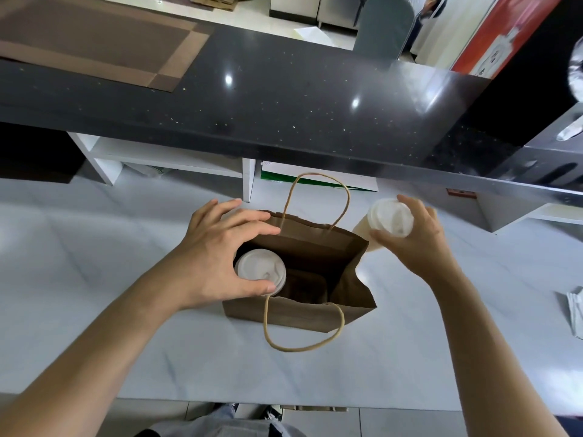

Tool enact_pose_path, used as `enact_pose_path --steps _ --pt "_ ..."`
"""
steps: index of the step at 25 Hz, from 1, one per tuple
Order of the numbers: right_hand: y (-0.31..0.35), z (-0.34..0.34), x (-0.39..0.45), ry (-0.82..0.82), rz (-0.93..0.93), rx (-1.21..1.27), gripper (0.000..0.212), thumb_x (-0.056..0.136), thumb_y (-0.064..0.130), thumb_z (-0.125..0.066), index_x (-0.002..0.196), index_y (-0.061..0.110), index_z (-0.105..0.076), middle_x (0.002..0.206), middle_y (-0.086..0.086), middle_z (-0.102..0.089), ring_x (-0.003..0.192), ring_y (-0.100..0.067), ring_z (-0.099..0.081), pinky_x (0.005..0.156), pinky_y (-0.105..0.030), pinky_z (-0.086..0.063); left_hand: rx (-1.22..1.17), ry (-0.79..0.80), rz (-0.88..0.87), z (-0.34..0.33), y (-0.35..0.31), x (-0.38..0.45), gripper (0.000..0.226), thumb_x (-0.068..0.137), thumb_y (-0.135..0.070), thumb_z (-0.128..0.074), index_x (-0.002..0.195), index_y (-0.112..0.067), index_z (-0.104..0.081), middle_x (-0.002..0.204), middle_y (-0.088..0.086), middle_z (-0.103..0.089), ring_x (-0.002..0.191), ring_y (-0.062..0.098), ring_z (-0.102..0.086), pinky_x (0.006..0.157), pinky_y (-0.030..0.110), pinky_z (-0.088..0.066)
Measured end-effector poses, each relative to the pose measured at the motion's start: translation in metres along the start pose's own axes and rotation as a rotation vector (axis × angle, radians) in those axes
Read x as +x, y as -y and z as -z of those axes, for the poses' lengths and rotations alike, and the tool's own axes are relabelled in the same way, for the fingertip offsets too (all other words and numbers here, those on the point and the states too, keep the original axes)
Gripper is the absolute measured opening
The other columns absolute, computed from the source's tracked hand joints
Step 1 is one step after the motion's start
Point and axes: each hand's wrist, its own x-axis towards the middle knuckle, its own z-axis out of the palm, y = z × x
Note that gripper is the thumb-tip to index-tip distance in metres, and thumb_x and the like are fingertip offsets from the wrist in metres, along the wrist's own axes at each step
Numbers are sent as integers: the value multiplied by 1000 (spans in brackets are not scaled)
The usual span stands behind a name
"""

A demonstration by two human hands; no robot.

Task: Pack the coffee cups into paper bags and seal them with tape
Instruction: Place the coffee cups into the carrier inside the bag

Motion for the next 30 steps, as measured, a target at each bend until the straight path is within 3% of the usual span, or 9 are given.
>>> enact_pose_path --steps 4,7,8,11,15,19,23,26,30 --pt "16 31 -23 -94 105 101 81 78 45 -84 146 31 -42 141 -2 -44 117 -20 -48 90 -35 -52 5 41 18 2 -2 1 91 61 -88 -54 143 -52 -41 158 -28 -25 152 6 -1 122 34 -3" --pt "33 56 -42 -213 186 267 76 79 50 -81 144 31 -47 138 -2 -52 118 -22 -54 79 -10 -49 1 46 22 1 -3 1 92 60 -89 -53 144 -53 -39 159 -29 -24 152 7 -1 123 36 -4" --pt "39 64 -49 -231 213 351 77 79 56 -80 144 31 -49 137 -4 -55 118 -23 -56 81 -11 -50 -2 44 23 0 -3 1 92 59 -89 -54 143 -54 -39 159 -29 -24 152 6 -1 123 36 -4" --pt "54 82 -69 -219 307 546 87 72 73 -75 144 32 -49 135 -7 -58 121 -29 -58 90 -39 -56 -24 39 27 -1 -2 1 92 58 -89 -55 142 -55 -38 157 -31 -24 152 6 -1 122 35 -7" --pt "69 90 -87 -119 431 583 88 72 71 -76 143 26 -49 130 -10 -59 117 -29 -58 83 -39 -55 -22 32 17 -2 -2 1 94 58 -88 -54 144 -52 -38 158 -28 -26 152 8 -3 123 38 -10" --pt "79 79 -94 54 519 486 79 77 49 -82 144 23 -49 134 -6 -56 124 -28 -56 95 -45 -53 -26 13 8 -3 -2 -1 93 59 -86 -58 143 -52 -39 157 -29 -29 152 9 -6 122 39 -12" --pt "94 52 -98 202 572 193 80 76 30 -86 143 36 -43 137 10 -45 127 -14 -46 97 -26 -47 -82 22 35 -2 -3 -3 99 55 -84 -65 145 -58 -32 148 -46 -19 151 1 2 120 30 -9" --pt "103 32 -96 308 583 11 85 72 34 -86 141 45 -36 134 21 -37 119 -5 -39 89 -19 -46 -102 46 54 2 -7 -4 102 60 -74 -80 147 -57 -29 143 -49 -15 143 -12 8 119 27 -7" --pt "105 16 -89 378 590 -191 88 72 44 -86 141 47 -31 135 21 -38 120 -7 -36 92 -27 -48 -76 60 57 2 -8 -4 103 65 -72 -79 151 -54 -25 158 -35 -18 142 -12 11 121 30 -5"
